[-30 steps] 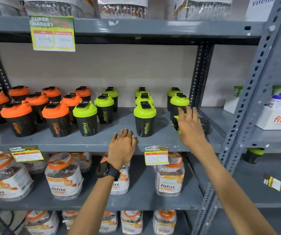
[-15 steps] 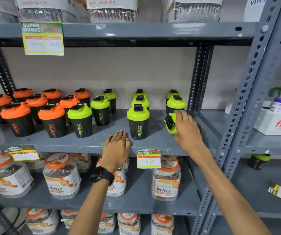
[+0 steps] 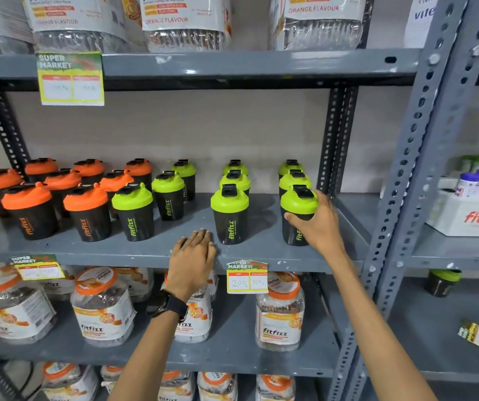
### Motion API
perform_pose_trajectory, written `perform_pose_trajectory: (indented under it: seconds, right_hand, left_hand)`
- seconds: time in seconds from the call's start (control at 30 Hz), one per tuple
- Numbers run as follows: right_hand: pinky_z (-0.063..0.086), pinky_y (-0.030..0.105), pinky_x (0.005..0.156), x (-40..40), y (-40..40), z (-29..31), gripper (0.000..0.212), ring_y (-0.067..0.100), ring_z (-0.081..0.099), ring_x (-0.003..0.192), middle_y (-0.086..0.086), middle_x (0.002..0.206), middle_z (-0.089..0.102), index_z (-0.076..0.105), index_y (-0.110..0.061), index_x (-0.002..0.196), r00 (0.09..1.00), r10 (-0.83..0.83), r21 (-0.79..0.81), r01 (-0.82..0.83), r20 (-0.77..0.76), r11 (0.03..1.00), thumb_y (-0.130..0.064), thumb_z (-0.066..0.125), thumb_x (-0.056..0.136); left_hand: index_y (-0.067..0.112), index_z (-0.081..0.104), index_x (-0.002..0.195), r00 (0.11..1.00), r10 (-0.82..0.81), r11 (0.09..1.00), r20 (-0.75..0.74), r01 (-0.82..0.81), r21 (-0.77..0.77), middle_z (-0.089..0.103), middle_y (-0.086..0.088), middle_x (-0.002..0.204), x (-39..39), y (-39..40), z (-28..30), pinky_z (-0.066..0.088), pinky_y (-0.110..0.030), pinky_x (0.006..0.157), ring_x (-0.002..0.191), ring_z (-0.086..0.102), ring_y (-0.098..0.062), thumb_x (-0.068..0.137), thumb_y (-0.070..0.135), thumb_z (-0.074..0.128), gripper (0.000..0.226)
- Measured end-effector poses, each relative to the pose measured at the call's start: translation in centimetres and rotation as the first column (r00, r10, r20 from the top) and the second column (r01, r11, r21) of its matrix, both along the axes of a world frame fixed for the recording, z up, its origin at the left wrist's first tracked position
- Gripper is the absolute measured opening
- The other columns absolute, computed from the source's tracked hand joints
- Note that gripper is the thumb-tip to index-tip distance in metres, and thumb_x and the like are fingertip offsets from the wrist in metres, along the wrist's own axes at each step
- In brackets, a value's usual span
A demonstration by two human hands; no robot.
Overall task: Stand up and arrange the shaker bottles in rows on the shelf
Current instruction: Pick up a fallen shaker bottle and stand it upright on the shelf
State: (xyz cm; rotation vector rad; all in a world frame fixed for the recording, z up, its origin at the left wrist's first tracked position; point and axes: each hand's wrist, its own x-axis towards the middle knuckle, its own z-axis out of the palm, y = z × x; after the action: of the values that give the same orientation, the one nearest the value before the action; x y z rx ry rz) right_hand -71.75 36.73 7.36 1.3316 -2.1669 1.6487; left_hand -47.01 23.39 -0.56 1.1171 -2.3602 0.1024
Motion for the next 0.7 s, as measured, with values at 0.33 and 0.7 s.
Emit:
perform_pose_trajectory:
  seconds: [0.33,0.7]
  right_hand:
    - [0.037,0.033,0.111,4.1,3.1,-5.0,0.083,0.022,0.042,0.139,0.010,0.150,0.043,0.026,-0.016,0.152,0.969,-0.187,-0.232,0.222,0.161,0.947,-0.029,0.074,0.085]
    - [0.031,0.035,0.114,6.4,-1.5,-4.0,0.106,0.034,0.026,0.147,0.025,0.157,0.025,0.006,0.005,0.154,0.934,-0.258,-0.082,0.286,0.246,0.955,-0.034,0.075,0.084]
  left_hand:
    - [0.006,0.026,0.156,0.770,0.151,0.979,-0.620,-0.028,0.204,0.043,-0.015,0.157,-2.3,3.5,0.5,0.033,-0.047,0.120,0.143,0.042,-0.033,0.105,0.029,0.042,0.058]
    - [-0.001,-0.001,0.157,0.493,0.398,0.877,-0.774,0.044,0.479,0.011,-0.017,0.168,-11.6,6.3,4.6,0.031,-0.047,0.122,0.155,0.016,-0.032,0.081,0.035,0.080,0.117]
